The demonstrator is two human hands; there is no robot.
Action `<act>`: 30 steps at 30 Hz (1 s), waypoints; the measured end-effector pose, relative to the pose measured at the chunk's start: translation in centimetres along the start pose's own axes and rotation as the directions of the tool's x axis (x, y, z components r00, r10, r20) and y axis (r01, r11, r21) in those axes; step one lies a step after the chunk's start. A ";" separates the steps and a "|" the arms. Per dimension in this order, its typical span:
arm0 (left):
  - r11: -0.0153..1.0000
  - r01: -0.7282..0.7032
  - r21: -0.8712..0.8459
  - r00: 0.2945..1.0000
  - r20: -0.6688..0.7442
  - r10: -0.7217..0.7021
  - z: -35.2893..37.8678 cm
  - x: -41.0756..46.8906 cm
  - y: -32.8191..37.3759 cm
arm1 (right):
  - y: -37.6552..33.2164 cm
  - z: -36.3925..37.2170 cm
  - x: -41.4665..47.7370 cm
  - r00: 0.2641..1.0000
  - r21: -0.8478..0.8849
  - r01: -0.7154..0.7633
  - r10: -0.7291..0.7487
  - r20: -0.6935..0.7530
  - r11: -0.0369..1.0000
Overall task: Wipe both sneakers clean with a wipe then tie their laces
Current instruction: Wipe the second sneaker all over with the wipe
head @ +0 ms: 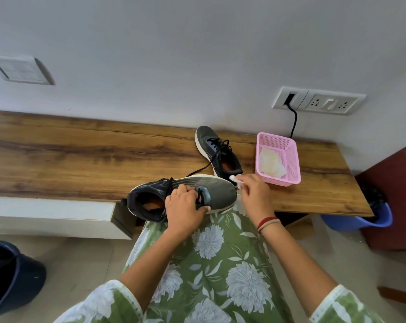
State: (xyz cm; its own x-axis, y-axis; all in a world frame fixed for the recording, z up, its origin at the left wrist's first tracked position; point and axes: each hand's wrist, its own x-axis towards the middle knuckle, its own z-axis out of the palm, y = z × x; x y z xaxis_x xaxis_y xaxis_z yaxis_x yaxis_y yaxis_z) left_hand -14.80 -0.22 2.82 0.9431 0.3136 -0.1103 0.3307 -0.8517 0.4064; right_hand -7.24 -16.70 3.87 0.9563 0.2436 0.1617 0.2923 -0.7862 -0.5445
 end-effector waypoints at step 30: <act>0.996 0.023 -0.083 0.994 0.110 -0.013 -0.4 0.7 0.1 | 2.0 1.9 -2.3 0.948 -0.126 0.318 -0.318 0.022 0.940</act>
State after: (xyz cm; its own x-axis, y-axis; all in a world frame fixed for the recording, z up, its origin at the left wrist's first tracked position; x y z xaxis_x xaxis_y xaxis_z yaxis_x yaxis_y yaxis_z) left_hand -14.12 0.11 3.12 0.9366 0.2767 -0.2151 0.3480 -0.8066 0.4777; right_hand -8.83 -17.76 0.80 0.8134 0.4932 0.3085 0.5796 -0.7329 -0.3563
